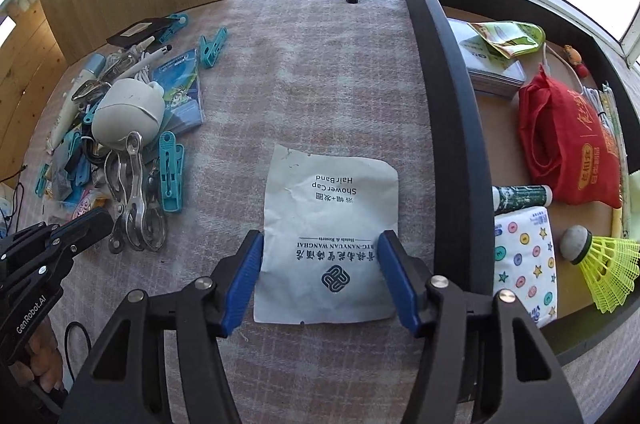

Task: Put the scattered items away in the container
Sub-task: 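Grasp the white shower-cap packet with the right gripper while the left gripper grasps the metal clip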

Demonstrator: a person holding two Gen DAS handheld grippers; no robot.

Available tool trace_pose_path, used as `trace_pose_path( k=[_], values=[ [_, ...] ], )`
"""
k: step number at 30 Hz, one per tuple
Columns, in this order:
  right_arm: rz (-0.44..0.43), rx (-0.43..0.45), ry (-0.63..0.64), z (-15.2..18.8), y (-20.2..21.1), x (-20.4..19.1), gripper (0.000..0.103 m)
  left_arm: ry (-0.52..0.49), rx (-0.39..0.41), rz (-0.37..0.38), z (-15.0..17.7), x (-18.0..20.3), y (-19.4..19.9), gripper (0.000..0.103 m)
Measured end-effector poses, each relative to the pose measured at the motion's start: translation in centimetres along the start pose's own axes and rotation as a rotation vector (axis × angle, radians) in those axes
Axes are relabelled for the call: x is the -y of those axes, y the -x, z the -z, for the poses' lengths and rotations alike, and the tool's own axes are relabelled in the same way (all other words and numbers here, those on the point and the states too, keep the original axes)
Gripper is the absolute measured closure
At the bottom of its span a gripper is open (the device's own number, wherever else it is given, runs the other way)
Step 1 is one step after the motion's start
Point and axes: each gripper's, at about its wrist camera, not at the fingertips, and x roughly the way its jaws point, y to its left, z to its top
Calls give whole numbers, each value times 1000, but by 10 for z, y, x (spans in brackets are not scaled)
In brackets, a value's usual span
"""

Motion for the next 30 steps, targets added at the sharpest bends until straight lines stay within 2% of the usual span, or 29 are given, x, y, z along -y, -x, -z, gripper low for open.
trace_pose_path(
  k=[3, 5, 8, 10, 12, 14, 15, 16, 20, 22, 24, 27, 29, 30],
  values=[
    [-17, 0, -21, 1, 1, 3, 48, 11, -9, 36, 0, 0, 6, 103],
    [-19, -1, -27, 0, 1, 4, 48, -31, 0, 29, -2, 10, 7, 102],
    [-22, -4, -25, 0, 1, 2, 48, -86, -12, 1, -5, 26, -3, 85],
    [-28, -6, -30, 1, 1, 3, 48, -116, -39, -14, -8, 33, -14, 65],
    [-32, -4, -37, 2, 2, 4, 48, -155, -47, -59, -10, 41, -24, 61],
    [-34, -2, -41, 2, 2, 5, 48, -189, -26, -112, -12, 47, -28, 63],
    [-34, -1, -42, 2, 2, 5, 48, -198, -20, -132, -13, 49, -29, 74],
    [-37, 1, -44, 2, 2, 5, 48, -205, -15, -149, -14, 51, -31, 75],
    [-61, 17, -63, 3, 8, 8, 54, -156, -6, -101, -13, 37, -23, 78],
    [-82, 23, -62, 2, 13, 6, 71, -115, -3, -66, -11, 28, -14, 78],
    [-73, 16, -40, 0, 13, 1, 74, -96, 5, -50, -7, 22, -5, 79],
    [-63, 1, -34, 2, 9, -1, 72, -78, 9, -33, -2, 14, 5, 79],
    [-58, -9, -33, 3, 6, -2, 61, -60, 16, -25, 1, 11, 13, 79],
    [-55, -14, -32, 4, 4, -2, 51, -62, 22, -22, 3, 12, 16, 79]
  ],
)
